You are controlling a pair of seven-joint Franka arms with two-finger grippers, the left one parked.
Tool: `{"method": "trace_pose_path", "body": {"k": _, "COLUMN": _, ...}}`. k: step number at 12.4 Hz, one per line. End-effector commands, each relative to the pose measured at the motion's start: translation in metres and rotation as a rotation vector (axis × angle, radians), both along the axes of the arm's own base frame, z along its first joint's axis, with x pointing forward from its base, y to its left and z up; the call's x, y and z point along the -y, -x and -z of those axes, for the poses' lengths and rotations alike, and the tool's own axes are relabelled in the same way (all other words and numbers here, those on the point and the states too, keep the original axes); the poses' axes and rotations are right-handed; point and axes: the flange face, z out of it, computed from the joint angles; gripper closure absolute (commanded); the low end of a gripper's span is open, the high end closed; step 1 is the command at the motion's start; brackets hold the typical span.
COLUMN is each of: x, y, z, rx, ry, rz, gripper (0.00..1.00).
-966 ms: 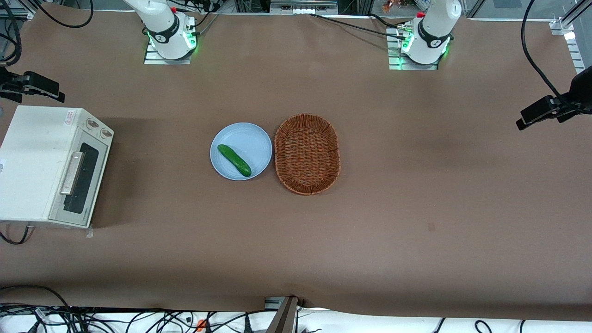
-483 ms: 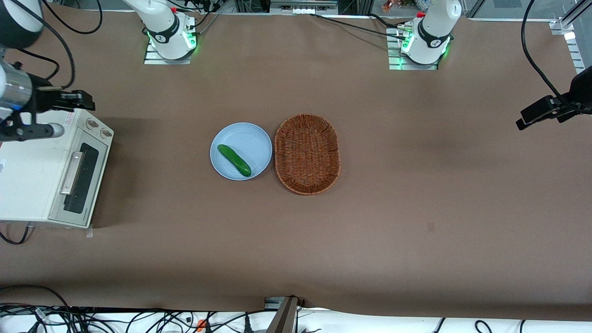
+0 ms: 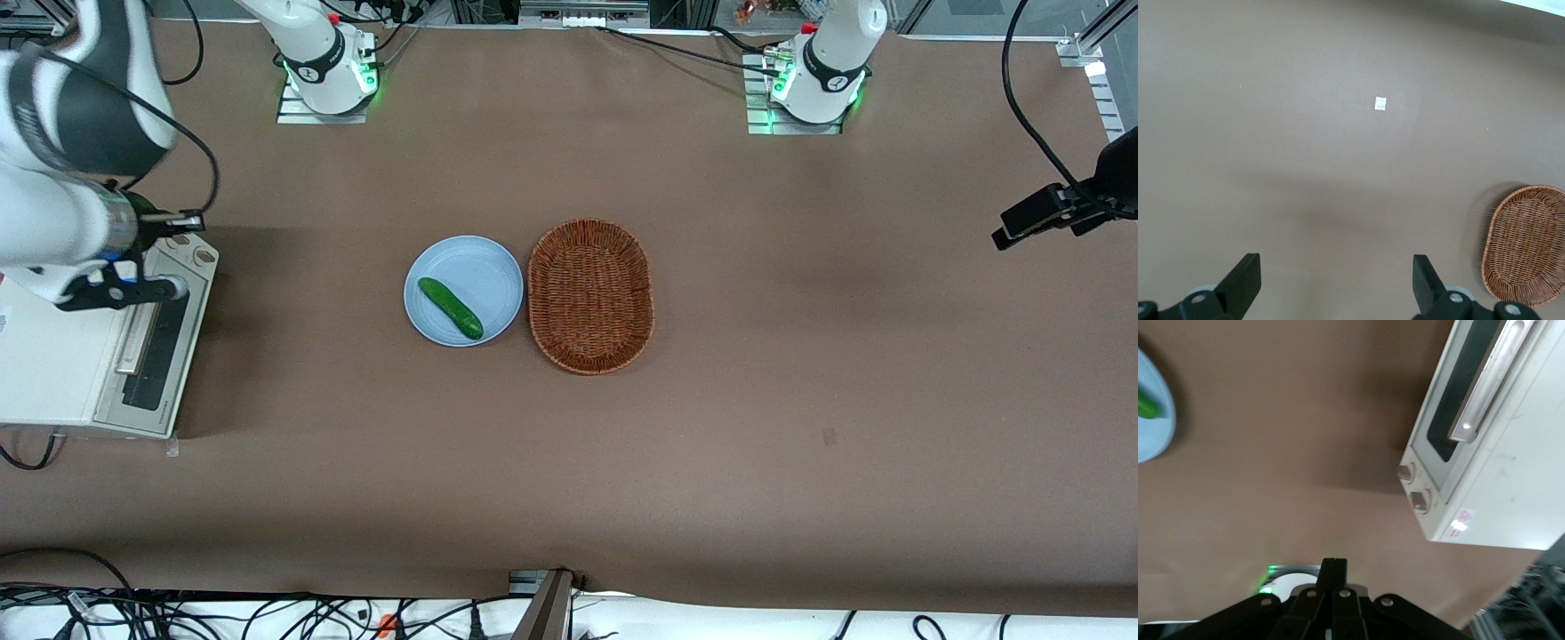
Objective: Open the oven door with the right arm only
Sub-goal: 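Move the right gripper to the toaster oven's door handle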
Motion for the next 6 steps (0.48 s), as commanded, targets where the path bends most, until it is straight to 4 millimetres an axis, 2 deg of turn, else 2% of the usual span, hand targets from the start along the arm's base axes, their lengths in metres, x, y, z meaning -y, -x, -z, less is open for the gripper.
{"method": "trace_pose_path", "body": {"k": 1, "x": 0.003, "y": -0.007, "z": 0.047, "rx": -0.014, "ry": 0.090, "rz": -0.045, "gripper": 1.00}}
{"method": "trace_pose_path", "body": {"k": 3, "x": 0.012, "y": -0.006, "z": 0.084, "rx": 0.011, "ry": 0.174, "rz": -0.129, "gripper": 1.00}}
{"method": "trace_pose_path", "body": {"k": 6, "x": 0.027, "y": -0.003, "z": 0.108, "rx": 0.005, "ry": 0.263, "rz": -0.211, "gripper": 1.00}}
